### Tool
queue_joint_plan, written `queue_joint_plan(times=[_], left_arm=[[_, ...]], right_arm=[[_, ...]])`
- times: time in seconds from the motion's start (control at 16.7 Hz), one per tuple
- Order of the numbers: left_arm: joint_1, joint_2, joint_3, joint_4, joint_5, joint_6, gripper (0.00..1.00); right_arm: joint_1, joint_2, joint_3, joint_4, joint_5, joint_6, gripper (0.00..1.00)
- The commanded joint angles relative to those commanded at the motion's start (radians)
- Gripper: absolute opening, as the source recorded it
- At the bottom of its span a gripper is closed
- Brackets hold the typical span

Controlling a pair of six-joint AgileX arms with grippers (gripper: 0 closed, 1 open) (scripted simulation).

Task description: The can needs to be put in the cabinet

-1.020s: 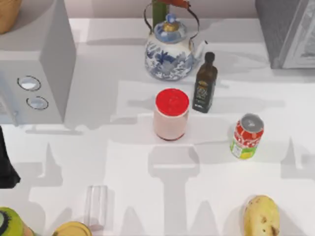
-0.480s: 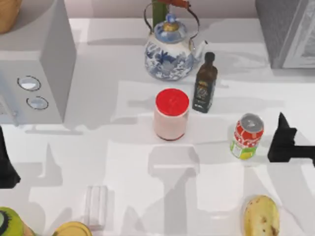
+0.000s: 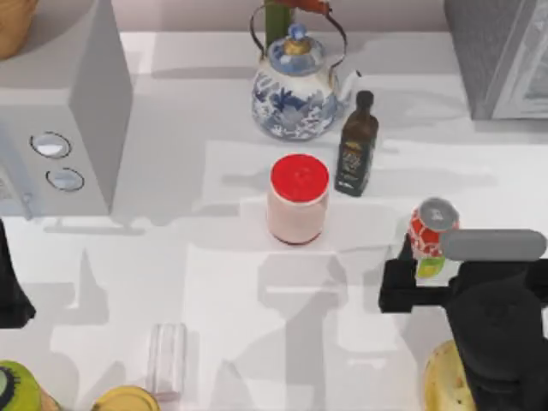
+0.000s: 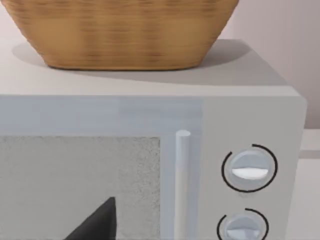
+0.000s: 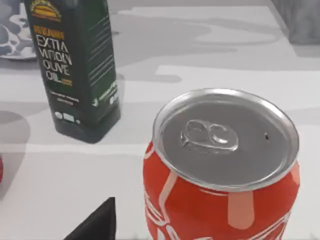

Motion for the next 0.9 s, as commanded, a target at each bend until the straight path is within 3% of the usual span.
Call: queue_joint_plan(times=[0.24, 0.54, 0.9], left_arm=[[0.000, 0.000, 0.000, 0.000, 0.000, 0.000, 1.00], [0.000, 0.000, 0.000, 0.000, 0.000, 0.000, 1.00], [0.000, 0.000, 0.000, 0.000, 0.000, 0.000, 1.00]], right_arm=[[0.059, 0.138, 0.018, 0.085, 0.067, 0.028, 1.00], [0.058, 0.144, 0.015, 0.088, 0.069, 0.028, 1.00], [-0.056, 0.182, 0.112, 0.095, -0.033, -0.047, 1.00]])
